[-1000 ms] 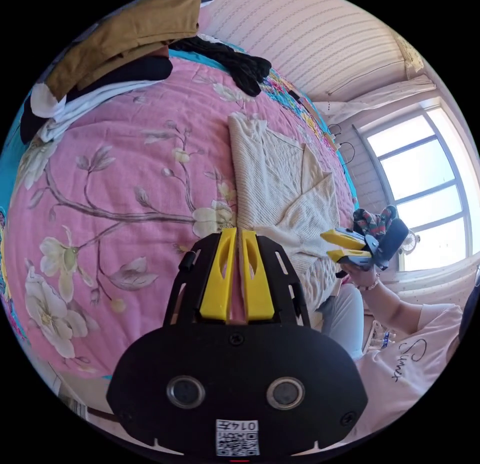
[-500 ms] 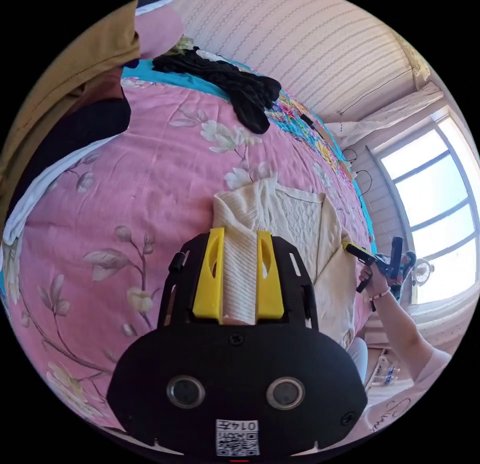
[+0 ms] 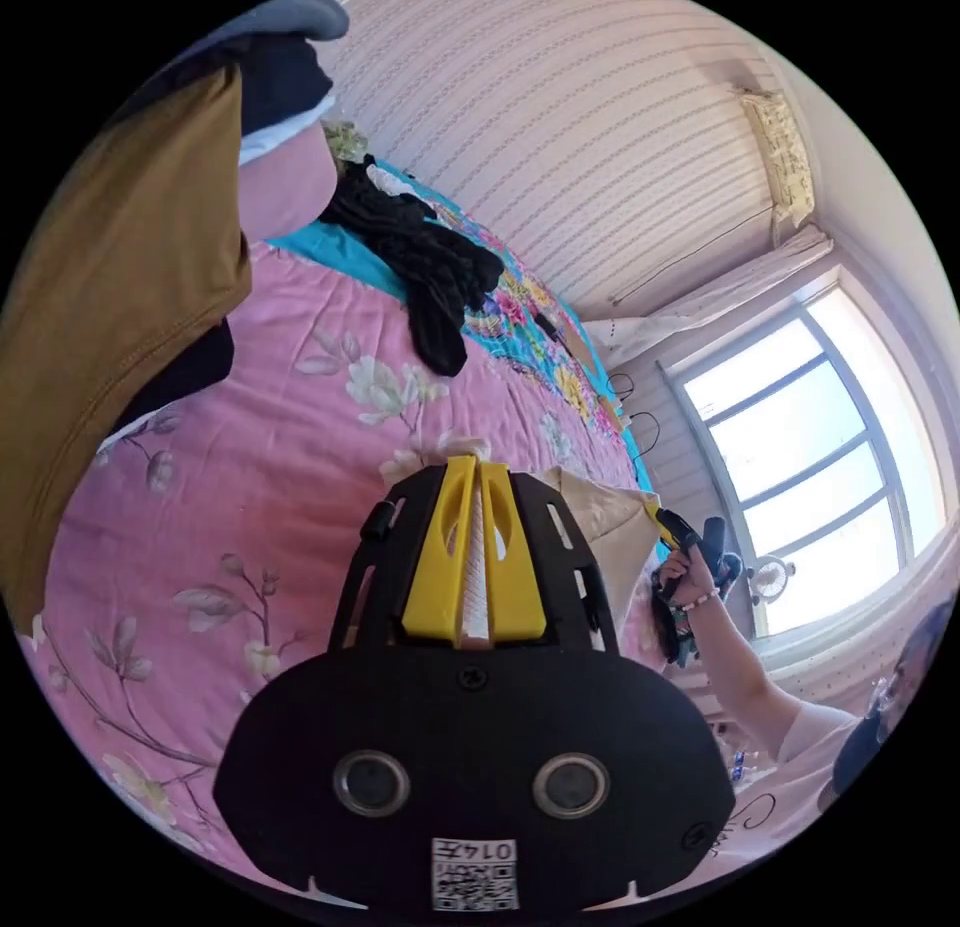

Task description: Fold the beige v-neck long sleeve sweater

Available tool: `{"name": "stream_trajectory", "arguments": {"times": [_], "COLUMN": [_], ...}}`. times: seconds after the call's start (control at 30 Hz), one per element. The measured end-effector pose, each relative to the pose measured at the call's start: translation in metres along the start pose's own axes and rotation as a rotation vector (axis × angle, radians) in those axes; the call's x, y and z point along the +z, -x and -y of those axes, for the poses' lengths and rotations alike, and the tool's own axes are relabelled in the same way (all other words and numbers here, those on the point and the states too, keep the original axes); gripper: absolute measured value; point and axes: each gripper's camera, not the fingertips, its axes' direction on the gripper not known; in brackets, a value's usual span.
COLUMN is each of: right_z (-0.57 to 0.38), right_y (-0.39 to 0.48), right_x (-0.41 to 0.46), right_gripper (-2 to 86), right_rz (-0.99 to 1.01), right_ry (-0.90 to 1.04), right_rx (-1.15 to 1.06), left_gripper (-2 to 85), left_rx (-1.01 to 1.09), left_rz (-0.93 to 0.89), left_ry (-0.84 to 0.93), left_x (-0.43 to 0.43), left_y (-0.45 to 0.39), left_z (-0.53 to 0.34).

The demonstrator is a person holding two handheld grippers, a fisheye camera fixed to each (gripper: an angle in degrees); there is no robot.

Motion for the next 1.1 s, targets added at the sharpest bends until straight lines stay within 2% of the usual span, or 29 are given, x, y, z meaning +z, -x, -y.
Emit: {"name": "stream_trajectory", "arguments": {"times": [0.17, 0.43, 0.6, 0.7, 0.77, 0.87, 1.0, 1.1], "right_z": [-0.049, -0.171, -0.196, -0.199, -0.200, -0.203, -0.203, -0.206], "right_y": [0.005, -0.007, -0.007, -0.002, 0.012, 0.051, 0.099, 0.129], "right_x": [-0.028, -0.039, -0.055, -0.074, -0.087, -0.087, -0.034, 0.012], "right_gripper": [1.8, 2.8, 4.2, 5.1, 5.6, 7.5, 13.0, 14.4], "right_rz": [0.012, -0.150, -0.108, -0.093, -0.086, -0.181, -0.329, -0.418], "right_ry": [0.062, 0.311, 0.245, 0.228, 0.176, 0.104, 0.154, 0.187], "right_rx": [-0.115, -0.190, -0.135, -0.097, -0.149, -0.323, -0.527, -0.657], "left_gripper": [-1.0, -1.0, -0.9, -0.7, -0.2, 3.1, 6.7, 9.8], "left_rx": [0.120, -0.032, -0.083, -0.037, 0.040, 0.202, 0.342, 0.359], "left_rz": [0.045, 0.098, 0.138, 0.202, 0.213, 0.203, 0.132, 0.171], "left_ry": [0.090, 0.243, 0.213, 0.198, 0.182, 0.197, 0.219, 0.274], "left_x": [-0.027, -0.031, -0.029, -0.044, -0.052, -0.041, 0.011, 0.057], "left_y": [-0.016, 0.023, 0.018, 0.000, -0.022, -0.073, -0.131, -0.149], "left_z": [-0.072, -0.206, -0.236, -0.241, -0.244, -0.253, -0.278, -0.295]}}
